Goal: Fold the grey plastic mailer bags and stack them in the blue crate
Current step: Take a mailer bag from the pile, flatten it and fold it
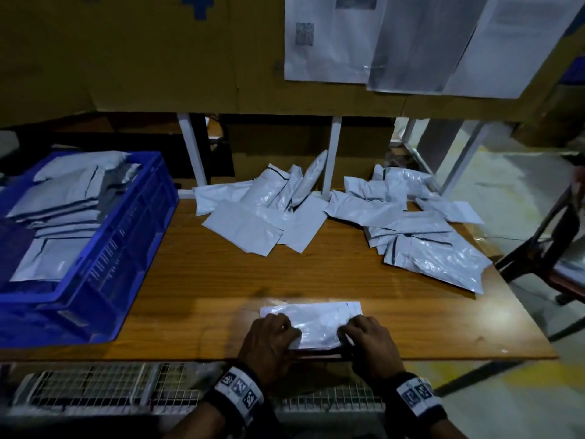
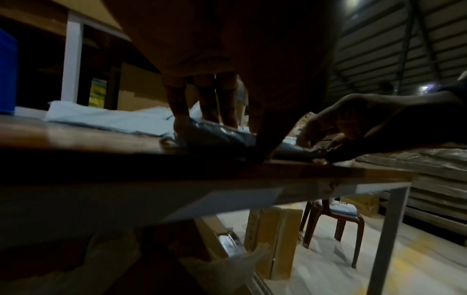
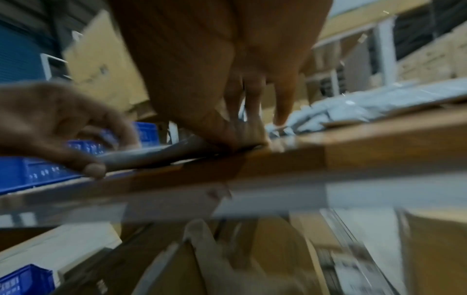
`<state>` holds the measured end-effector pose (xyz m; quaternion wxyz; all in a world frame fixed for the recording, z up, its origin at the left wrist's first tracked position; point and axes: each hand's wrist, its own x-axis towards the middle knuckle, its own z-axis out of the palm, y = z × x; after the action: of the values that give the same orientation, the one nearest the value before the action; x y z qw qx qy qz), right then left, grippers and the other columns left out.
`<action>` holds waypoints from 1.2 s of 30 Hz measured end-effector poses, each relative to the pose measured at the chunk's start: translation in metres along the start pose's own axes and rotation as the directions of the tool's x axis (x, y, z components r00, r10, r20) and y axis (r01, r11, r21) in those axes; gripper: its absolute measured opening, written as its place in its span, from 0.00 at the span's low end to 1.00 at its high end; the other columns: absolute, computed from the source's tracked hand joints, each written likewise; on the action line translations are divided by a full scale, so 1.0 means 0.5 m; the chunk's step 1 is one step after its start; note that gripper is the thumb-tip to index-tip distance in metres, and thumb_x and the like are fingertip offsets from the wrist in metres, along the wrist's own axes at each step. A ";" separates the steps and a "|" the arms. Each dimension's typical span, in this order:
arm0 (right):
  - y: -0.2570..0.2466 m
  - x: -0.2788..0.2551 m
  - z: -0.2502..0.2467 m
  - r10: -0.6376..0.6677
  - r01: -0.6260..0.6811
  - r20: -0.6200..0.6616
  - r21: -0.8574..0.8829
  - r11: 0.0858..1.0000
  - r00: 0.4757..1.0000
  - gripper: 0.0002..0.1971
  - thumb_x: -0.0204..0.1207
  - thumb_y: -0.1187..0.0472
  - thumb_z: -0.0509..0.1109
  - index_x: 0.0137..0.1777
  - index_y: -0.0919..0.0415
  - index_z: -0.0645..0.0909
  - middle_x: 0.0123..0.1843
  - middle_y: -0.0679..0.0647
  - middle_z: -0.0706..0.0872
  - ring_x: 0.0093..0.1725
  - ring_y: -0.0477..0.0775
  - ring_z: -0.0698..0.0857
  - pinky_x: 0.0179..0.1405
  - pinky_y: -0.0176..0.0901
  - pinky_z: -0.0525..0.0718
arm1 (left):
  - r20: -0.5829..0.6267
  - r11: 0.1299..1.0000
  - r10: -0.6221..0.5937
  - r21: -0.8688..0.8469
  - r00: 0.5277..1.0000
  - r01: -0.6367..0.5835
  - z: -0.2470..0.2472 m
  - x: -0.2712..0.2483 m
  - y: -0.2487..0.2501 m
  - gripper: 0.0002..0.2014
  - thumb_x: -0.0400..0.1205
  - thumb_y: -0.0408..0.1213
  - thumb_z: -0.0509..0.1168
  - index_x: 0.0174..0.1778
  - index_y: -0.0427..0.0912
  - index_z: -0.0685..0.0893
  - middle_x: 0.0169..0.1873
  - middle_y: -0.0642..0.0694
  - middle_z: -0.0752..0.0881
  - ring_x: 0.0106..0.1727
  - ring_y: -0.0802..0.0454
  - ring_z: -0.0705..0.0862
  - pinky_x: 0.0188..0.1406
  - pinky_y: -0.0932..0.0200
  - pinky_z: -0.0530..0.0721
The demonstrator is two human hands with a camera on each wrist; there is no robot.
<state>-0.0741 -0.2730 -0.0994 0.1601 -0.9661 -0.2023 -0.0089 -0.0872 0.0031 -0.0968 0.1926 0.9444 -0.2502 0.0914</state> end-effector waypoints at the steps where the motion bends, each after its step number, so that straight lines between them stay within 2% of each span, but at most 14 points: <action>1: 0.004 -0.008 0.002 0.001 -0.001 0.027 0.003 1.000 1.000 0.19 0.59 0.59 0.75 0.47 0.40 0.76 0.52 0.40 0.78 0.52 0.52 0.79 0.41 0.44 0.71 | 0.026 1.000 -0.016 0.002 1.000 0.016 0.003 -0.009 0.005 0.17 0.71 0.44 0.75 0.55 0.54 0.85 0.51 0.50 0.81 0.48 0.45 0.82 0.42 0.49 0.82; 3: 0.005 -0.011 -0.009 -0.018 0.018 0.024 0.004 1.000 1.000 0.17 0.59 0.58 0.70 0.47 0.41 0.78 0.54 0.41 0.80 0.54 0.52 0.80 0.42 0.46 0.75 | 0.041 0.998 -0.051 0.026 0.998 0.050 0.008 -0.014 0.008 0.19 0.72 0.52 0.74 0.58 0.54 0.85 0.52 0.50 0.81 0.50 0.47 0.82 0.47 0.49 0.82; 5: 0.000 0.001 -0.025 -0.057 0.059 -0.070 0.023 0.998 0.996 0.10 0.67 0.52 0.68 0.48 0.43 0.82 0.53 0.43 0.84 0.54 0.54 0.83 0.45 0.50 0.81 | 0.003 0.997 -0.066 0.033 0.998 0.066 0.005 -0.003 0.012 0.21 0.75 0.59 0.72 0.60 0.53 0.87 0.53 0.50 0.83 0.53 0.48 0.82 0.52 0.49 0.81; 7: -0.010 0.025 -0.029 -0.089 0.090 -0.138 0.005 0.996 0.986 0.09 0.76 0.50 0.70 0.54 0.48 0.85 0.56 0.46 0.86 0.56 0.54 0.84 0.52 0.52 0.84 | -0.067 0.997 -0.068 0.041 0.995 0.071 0.000 0.022 0.019 0.19 0.81 0.56 0.68 0.62 0.50 0.88 0.55 0.48 0.86 0.56 0.46 0.84 0.57 0.46 0.83; 9: -0.023 0.056 -0.012 -0.086 0.080 -0.140 -0.048 0.996 0.986 0.15 0.83 0.48 0.66 0.63 0.51 0.86 0.64 0.50 0.87 0.65 0.56 0.84 0.63 0.53 0.84 | -0.042 0.989 -0.128 0.070 0.991 0.130 0.000 0.052 0.032 0.20 0.85 0.51 0.61 0.68 0.46 0.87 0.63 0.43 0.87 0.64 0.42 0.85 0.65 0.42 0.84; 10: -0.029 0.070 0.003 -0.067 0.059 -0.116 -0.072 0.996 0.991 0.19 0.87 0.47 0.61 0.69 0.52 0.84 0.71 0.53 0.86 0.73 0.58 0.82 0.70 0.57 0.82 | 0.014 0.980 -0.173 0.101 0.985 0.171 0.003 0.067 0.038 0.24 0.87 0.51 0.55 0.73 0.44 0.84 0.71 0.41 0.84 0.72 0.41 0.83 0.71 0.40 0.81; 12: -0.042 0.090 0.035 -0.021 0.020 -0.002 -0.083 0.996 1.000 0.29 0.91 0.42 0.47 0.81 0.56 0.76 0.85 0.55 0.73 0.85 0.59 0.70 0.83 0.66 0.67 | 0.181 0.961 -0.240 0.182 0.954 0.208 0.023 0.084 0.049 0.35 0.87 0.54 0.39 0.86 0.40 0.68 0.86 0.40 0.66 0.88 0.42 0.64 0.85 0.37 0.64; 14: -0.045 0.090 0.068 0.000 0.008 0.099 -0.087 0.996 0.995 0.39 0.89 0.37 0.32 0.88 0.59 0.64 0.90 0.54 0.57 0.90 0.57 0.56 0.87 0.66 0.45 | 0.325 0.947 -0.287 0.235 0.901 0.217 0.047 0.085 0.049 0.39 0.85 0.56 0.26 0.91 0.40 0.51 0.90 0.42 0.48 0.91 0.46 0.45 0.89 0.38 0.46; 15: -0.046 0.085 0.079 0.015 -0.004 0.115 -0.096 0.995 0.993 0.40 0.88 0.37 0.29 0.90 0.60 0.59 0.91 0.54 0.53 0.91 0.56 0.51 0.86 0.65 0.40 | 0.352 0.943 -0.294 0.260 0.889 0.209 0.056 0.083 0.045 0.40 0.84 0.56 0.24 0.91 0.39 0.48 0.90 0.42 0.46 0.91 0.46 0.42 0.89 0.38 0.42; 17: -0.047 0.072 0.089 0.037 -0.025 0.106 -0.118 0.993 0.994 0.37 0.90 0.38 0.31 0.90 0.60 0.55 0.91 0.55 0.52 0.91 0.54 0.48 0.85 0.66 0.40 | 0.363 0.937 -0.280 0.304 0.889 0.171 0.066 0.078 0.039 0.40 0.85 0.57 0.24 0.91 0.39 0.48 0.91 0.41 0.49 0.91 0.47 0.42 0.89 0.38 0.42; 23: -0.059 0.063 0.095 0.064 -0.052 0.072 -0.161 0.986 0.995 0.34 0.92 0.43 0.37 0.88 0.62 0.64 0.89 0.57 0.65 0.89 0.55 0.60 0.84 0.68 0.49 | 0.424 0.935 -0.261 0.335 0.867 0.118 0.062 0.083 0.039 0.42 0.82 0.56 0.20 0.91 0.39 0.46 0.91 0.41 0.48 0.91 0.46 0.43 0.89 0.38 0.42; 29: -0.059 0.067 0.089 0.073 -0.062 0.080 -0.129 0.990 0.994 0.34 0.91 0.42 0.39 0.90 0.60 0.59 0.91 0.56 0.59 0.91 0.53 0.53 0.87 0.64 0.43 | 0.450 0.938 -0.270 0.322 0.851 0.128 0.060 0.088 0.041 0.42 0.81 0.55 0.21 0.91 0.39 0.47 0.91 0.41 0.48 0.91 0.46 0.44 0.89 0.39 0.42; 32: -0.063 0.067 0.088 0.084 -0.072 0.097 -0.128 0.989 0.992 0.34 0.90 0.42 0.37 0.90 0.59 0.57 0.91 0.55 0.57 0.91 0.52 0.51 0.89 0.66 0.45 | 0.437 0.940 -0.272 0.311 0.857 0.140 0.063 0.087 0.040 0.40 0.83 0.55 0.24 0.91 0.40 0.50 0.91 0.41 0.50 0.91 0.47 0.46 0.89 0.39 0.42; 36: -0.065 0.068 0.094 0.099 -0.088 0.069 -0.146 0.985 0.993 0.32 0.91 0.44 0.40 0.89 0.60 0.62 0.90 0.56 0.61 0.91 0.53 0.55 0.88 0.67 0.51 | 0.432 0.944 -0.270 0.295 0.861 0.149 0.062 0.087 0.041 0.39 0.84 0.55 0.26 0.91 0.42 0.53 0.90 0.42 0.52 0.91 0.47 0.47 0.89 0.39 0.44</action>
<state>-0.0578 -0.2168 -0.1313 0.0832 -0.9831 -0.1615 0.0209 -0.0577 -0.0451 -0.1067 0.0144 0.9768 -0.1705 -0.1288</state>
